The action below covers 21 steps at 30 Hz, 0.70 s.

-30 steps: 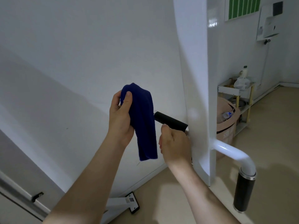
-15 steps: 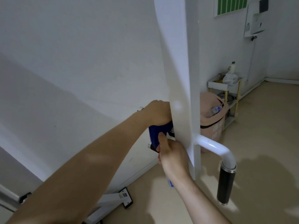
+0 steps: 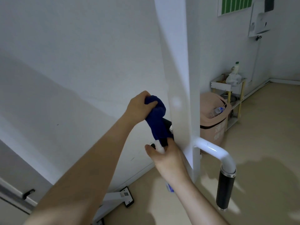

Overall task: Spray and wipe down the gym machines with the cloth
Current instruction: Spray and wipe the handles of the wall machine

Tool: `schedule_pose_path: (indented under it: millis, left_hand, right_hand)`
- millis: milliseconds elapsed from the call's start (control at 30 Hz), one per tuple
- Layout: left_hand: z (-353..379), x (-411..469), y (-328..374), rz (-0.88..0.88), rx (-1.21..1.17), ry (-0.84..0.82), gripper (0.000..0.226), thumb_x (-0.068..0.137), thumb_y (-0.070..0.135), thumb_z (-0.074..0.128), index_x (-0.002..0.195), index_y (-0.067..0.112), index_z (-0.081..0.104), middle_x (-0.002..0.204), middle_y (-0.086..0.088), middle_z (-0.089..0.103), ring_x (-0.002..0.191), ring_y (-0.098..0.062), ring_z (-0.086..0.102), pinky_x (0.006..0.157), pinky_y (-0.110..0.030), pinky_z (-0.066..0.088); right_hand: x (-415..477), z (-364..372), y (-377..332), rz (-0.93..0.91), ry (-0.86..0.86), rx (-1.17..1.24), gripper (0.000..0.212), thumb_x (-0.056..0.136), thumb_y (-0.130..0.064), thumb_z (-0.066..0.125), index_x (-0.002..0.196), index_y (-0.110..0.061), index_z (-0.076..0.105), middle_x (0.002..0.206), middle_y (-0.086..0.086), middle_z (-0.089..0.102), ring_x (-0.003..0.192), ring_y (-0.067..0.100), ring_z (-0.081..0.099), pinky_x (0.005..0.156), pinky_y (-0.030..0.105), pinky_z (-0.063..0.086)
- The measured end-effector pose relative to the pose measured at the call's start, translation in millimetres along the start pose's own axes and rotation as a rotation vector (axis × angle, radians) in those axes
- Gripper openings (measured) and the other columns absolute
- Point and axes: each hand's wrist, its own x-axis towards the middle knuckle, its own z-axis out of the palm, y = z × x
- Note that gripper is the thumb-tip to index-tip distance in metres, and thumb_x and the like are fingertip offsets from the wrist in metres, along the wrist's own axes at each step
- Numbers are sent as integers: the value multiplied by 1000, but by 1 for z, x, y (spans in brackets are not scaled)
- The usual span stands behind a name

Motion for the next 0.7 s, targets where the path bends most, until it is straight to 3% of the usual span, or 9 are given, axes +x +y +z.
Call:
schedule_pose_path:
  millis: [100, 200, 300, 367, 433, 500, 567, 633, 700]
  left_hand:
    - [7, -35, -15, 21, -341, 152, 9, 95, 15, 55, 103, 19, 56, 93, 10, 63, 84, -4, 59, 72, -18, 48]
    - [13, -45, -20, 20, -342, 255, 14, 96, 10, 50, 106, 18, 55, 95, 10, 63, 86, -4, 60, 71, -12, 47]
    - [9, -47, -21, -37, -277, 372, 10, 98, 9, 47, 104, 16, 50, 87, 12, 58, 79, -5, 57, 64, -13, 44]
    - [-6, -42, -15, -106, -376, 505, 10, 98, 12, 47, 107, 17, 49, 89, 13, 57, 83, -9, 58, 67, -18, 46]
    - [-24, -36, -3, -73, -430, 583, 14, 96, 16, 53, 108, 23, 51, 92, 16, 57, 85, -4, 58, 70, -18, 48]
    - [-27, -30, 9, 40, -314, 438, 16, 92, 21, 58, 106, 28, 55, 92, 19, 61, 82, 2, 59, 71, -14, 48]
    - [-10, -30, 11, 141, -25, 142, 17, 92, 31, 53, 107, 30, 61, 93, 13, 68, 85, -8, 62, 81, -24, 49]
    - [16, -37, 5, 226, 230, 0, 31, 91, 38, 39, 106, 28, 64, 92, 8, 70, 87, -17, 63, 91, -40, 44]
    - [29, -44, 3, 280, 249, 54, 37, 91, 33, 30, 103, 24, 64, 91, 10, 67, 87, -16, 59, 96, -45, 35]
  right_hand:
    - [4, 6, 0, 66, 2, 108, 19, 78, -24, 66, 85, -12, 52, 71, 8, 62, 66, 31, 58, 61, 34, 49]
    - [3, 6, 0, 71, -13, 113, 26, 81, -19, 62, 83, 5, 53, 70, 21, 60, 59, 22, 52, 53, 26, 37]
    - [-4, 2, -4, 40, -34, 41, 34, 84, -22, 60, 66, 4, 48, 59, 21, 59, 50, 14, 44, 48, 25, 33]
    - [-10, 0, -3, -18, 0, -17, 39, 86, -27, 58, 62, 2, 46, 58, 19, 58, 49, 13, 42, 49, 26, 33]
    - [-13, -2, -2, -71, 41, -46, 35, 88, -29, 56, 63, -5, 50, 58, 11, 61, 53, 14, 46, 55, 29, 39]
    - [-14, -4, -6, -47, 44, 24, 8, 87, -26, 60, 79, -28, 63, 68, -11, 69, 61, 14, 62, 66, 27, 49]
    - [-19, -4, -12, 3, 7, 115, 33, 86, -24, 62, 115, -39, 60, 88, -27, 69, 76, 17, 70, 76, 27, 53]
    - [-21, -1, -10, -1, -11, 149, 48, 84, -23, 59, 126, -42, 51, 105, -19, 66, 84, 22, 69, 79, 33, 54]
    - [-21, 0, -6, -28, -2, 150, 53, 78, -27, 57, 123, -52, 44, 108, -14, 66, 89, 22, 69, 82, 39, 55]
